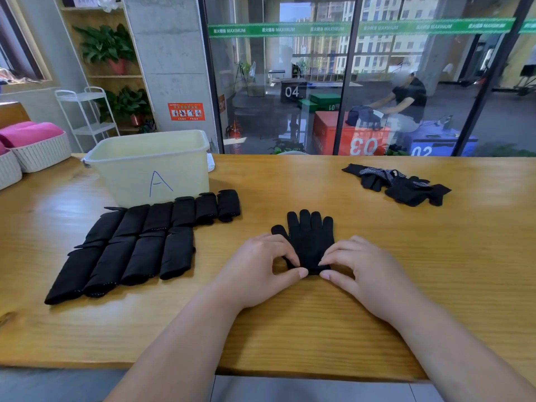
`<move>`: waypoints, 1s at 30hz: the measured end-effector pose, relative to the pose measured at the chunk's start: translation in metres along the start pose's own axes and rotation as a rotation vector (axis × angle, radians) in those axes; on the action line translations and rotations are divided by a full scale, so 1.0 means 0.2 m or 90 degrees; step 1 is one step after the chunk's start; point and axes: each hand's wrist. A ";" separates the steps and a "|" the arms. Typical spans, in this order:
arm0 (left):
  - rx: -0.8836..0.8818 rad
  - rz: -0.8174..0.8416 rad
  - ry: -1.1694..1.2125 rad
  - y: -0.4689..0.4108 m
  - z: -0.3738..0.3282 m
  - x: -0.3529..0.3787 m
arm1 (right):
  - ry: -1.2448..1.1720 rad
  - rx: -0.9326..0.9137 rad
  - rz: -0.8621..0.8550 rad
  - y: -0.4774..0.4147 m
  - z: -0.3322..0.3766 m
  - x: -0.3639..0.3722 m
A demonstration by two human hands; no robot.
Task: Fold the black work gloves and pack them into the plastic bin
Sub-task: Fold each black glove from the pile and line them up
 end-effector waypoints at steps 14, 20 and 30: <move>-0.053 -0.033 -0.037 -0.01 0.01 0.03 | -0.086 0.031 -0.032 0.03 0.03 -0.01; -0.138 -0.024 0.059 -0.01 -0.01 0.03 | -0.175 0.138 -0.093 0.01 0.02 0.02; -0.160 -0.058 -0.002 -0.03 -0.05 0.05 | -0.171 0.170 -0.135 -0.02 0.05 0.05</move>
Point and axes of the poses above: each hand's wrist, its own y-axis away from the middle knuckle, its own x-axis out of the palm, z = x × y, and after that the axes turned 8 degrees about -y, right-handed
